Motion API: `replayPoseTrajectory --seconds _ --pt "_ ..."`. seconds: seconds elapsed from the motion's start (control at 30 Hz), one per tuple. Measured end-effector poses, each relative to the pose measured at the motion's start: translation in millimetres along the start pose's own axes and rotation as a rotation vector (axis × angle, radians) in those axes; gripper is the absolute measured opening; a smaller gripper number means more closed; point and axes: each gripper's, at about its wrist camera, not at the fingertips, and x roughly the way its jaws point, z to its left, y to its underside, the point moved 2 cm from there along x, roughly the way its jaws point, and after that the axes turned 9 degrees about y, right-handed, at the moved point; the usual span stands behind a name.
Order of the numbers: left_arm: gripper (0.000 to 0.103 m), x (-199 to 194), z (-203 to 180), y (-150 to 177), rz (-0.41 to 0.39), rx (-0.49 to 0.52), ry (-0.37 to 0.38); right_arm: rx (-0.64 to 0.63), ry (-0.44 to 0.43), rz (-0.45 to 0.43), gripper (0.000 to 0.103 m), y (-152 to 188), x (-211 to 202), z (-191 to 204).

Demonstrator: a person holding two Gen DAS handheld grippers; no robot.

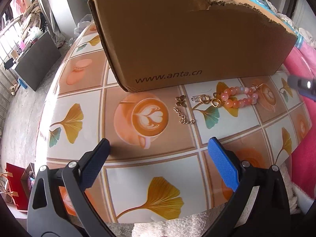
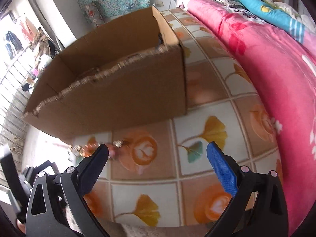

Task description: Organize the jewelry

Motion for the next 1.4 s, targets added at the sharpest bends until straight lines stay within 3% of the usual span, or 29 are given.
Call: replayPoseTrajectory --seconds 0.13,0.27,0.6,0.9,1.0,1.17,1.4 --pt "0.096 0.8 -0.7 1.9 0.003 0.006 0.005 -0.055 0.070 0.024 0.097 35.7 7.8 -2.6" --pt "0.096 0.8 -1.9 2.6 0.001 0.000 -0.002 -0.155 0.140 -0.005 0.097 49.0 10.6 10.2" --pt "0.096 1.4 -0.1 2.9 -0.001 -0.028 -0.007 -0.195 0.088 -0.086 0.097 57.1 7.0 15.4" --pt "0.096 -0.5 -0.9 6.3 -0.027 -0.025 -0.011 -0.204 0.086 -0.104 0.097 55.6 3.6 22.0" --pt "0.096 -1.8 -1.5 9.6 -0.044 -0.024 -0.013 -0.222 0.081 -0.155 0.097 54.1 -2.8 27.7" --pt "0.096 -3.9 -2.2 14.3 -0.068 -0.014 -0.008 -0.223 0.036 -0.191 0.097 49.2 -8.2 27.4" --pt "0.094 -6.7 -1.6 14.6 -0.086 0.006 0.018 -0.234 -0.126 -0.206 0.097 47.4 -11.8 25.7"
